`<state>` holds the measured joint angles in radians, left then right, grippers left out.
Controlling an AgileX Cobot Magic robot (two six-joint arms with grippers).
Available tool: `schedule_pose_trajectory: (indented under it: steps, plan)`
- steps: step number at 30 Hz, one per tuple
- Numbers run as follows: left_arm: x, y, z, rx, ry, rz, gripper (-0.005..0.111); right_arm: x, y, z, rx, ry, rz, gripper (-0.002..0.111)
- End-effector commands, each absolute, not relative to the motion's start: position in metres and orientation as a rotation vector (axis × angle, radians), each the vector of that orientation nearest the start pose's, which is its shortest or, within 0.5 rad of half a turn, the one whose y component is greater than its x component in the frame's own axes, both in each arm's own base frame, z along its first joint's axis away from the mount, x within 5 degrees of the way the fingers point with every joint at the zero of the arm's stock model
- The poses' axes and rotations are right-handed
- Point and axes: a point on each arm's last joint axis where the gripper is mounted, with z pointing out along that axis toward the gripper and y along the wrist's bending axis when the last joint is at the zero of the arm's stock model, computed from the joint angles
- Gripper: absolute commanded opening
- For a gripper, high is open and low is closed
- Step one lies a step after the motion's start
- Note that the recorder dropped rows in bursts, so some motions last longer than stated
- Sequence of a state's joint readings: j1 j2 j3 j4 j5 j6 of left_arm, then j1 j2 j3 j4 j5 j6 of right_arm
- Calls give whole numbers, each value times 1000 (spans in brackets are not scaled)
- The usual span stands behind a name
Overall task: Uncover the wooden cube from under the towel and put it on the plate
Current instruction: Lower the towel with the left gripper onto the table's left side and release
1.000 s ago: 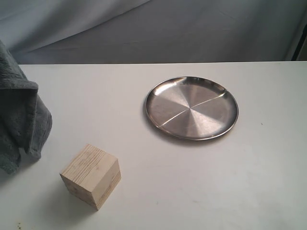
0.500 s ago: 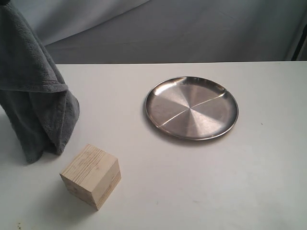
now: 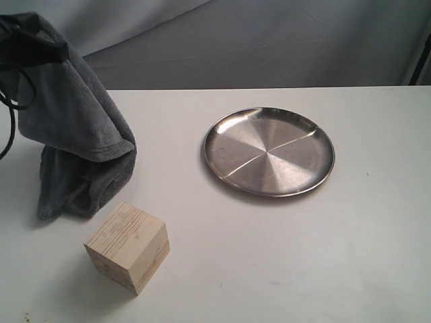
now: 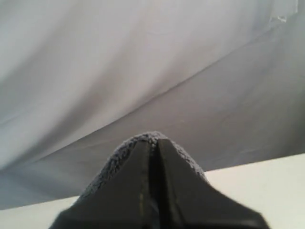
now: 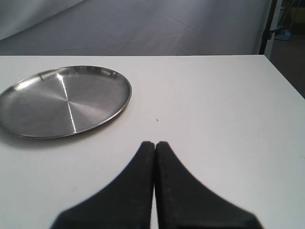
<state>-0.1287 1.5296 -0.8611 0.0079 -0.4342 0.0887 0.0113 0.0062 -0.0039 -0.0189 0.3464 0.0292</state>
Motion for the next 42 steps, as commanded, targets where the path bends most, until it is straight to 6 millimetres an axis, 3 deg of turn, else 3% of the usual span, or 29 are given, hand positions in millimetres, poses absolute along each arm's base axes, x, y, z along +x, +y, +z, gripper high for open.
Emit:
schedule_pose_trajectory:
  steps: [1,8,21,27,34,37,42]
  plan:
    - [342,-47,250,235,1775,-26,0,53,0,182,-2,1827,10,0]
    - [349,-49,214,284,1924,-16,0,53,0,182,-2,1827,10,0]
    - [352,-53,139,711,2158,103,0,53,0,182,0,1827,12,0]
    - [354,-34,113,754,2345,162,1,53,0,182,0,1827,12,0]
    - [350,-12,106,700,2447,196,1,53,0,182,-2,1827,10,0]
    - [351,-12,108,643,2450,178,16,53,0,182,-2,1827,10,0]
    - [351,-12,112,553,2458,152,60,53,0,182,-2,1827,10,0]
